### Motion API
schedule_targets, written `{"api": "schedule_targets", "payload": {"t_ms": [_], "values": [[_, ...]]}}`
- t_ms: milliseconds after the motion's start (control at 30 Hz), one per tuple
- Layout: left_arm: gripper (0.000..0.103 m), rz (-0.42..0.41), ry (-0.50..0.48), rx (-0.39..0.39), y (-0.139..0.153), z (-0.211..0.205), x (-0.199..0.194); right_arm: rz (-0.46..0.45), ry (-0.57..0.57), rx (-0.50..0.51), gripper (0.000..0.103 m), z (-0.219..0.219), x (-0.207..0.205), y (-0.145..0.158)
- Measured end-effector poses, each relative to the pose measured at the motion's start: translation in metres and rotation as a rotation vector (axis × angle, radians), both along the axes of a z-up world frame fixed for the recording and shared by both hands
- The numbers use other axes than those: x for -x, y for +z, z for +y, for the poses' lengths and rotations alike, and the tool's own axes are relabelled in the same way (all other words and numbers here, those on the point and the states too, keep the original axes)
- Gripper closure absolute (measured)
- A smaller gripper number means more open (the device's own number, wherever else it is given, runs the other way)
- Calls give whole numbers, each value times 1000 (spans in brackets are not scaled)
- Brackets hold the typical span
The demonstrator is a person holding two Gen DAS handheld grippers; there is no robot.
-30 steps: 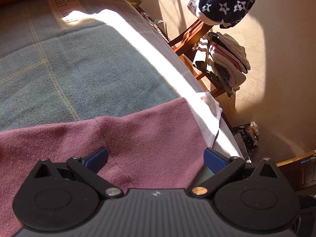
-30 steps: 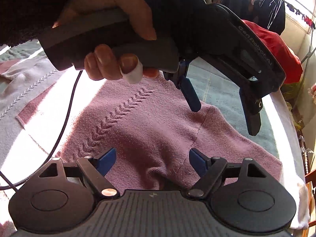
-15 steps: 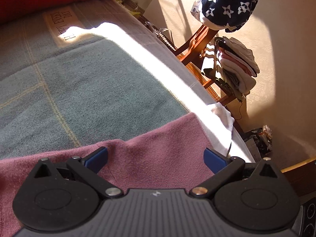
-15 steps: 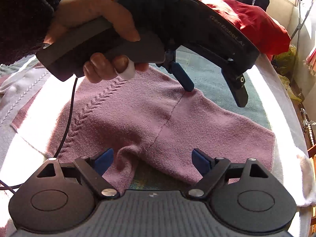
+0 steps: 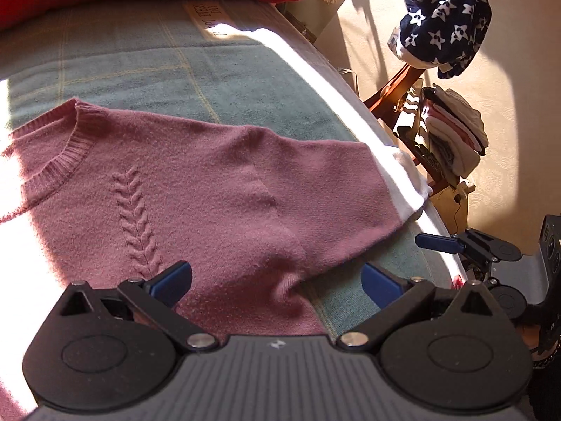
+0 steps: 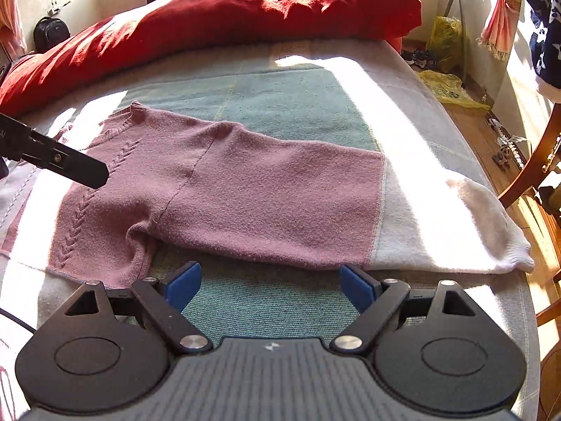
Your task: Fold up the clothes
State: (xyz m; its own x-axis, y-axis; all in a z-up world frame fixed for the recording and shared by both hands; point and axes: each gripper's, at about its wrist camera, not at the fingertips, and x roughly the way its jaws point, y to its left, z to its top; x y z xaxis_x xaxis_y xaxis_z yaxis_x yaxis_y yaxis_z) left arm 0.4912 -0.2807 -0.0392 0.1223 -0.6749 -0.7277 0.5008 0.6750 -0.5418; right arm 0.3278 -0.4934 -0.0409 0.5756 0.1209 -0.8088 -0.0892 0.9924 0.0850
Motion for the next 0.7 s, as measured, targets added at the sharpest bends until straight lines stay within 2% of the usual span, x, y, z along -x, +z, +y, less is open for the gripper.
{"api": "schedule_targets", "payload": {"t_ms": [33, 233, 267, 367, 467, 567, 700], "values": [[1, 5, -6, 24, -2, 0, 4, -1, -2, 18, 13, 2, 7, 2], [2, 32, -45, 168, -11, 3, 25, -2, 36, 16, 13, 75, 27, 13], [2, 22, -47, 166, -7, 12, 29, -3, 43, 15, 13, 87, 31, 15], [1, -50, -40, 89, 19, 63, 41, -3, 63, 13, 9, 124, 40, 20], [1, -139, 4, -71, 33, 132, 66, 7, 79, 12, 9, 152, 48, 22], [1, -140, 122, -198, 29, 201, 90, 47, 84, 12, 8, 156, 52, 13], [1, -102, 221, -256, 7, 250, 122, 99, 90, 12, 8, 162, 56, 1]]}}
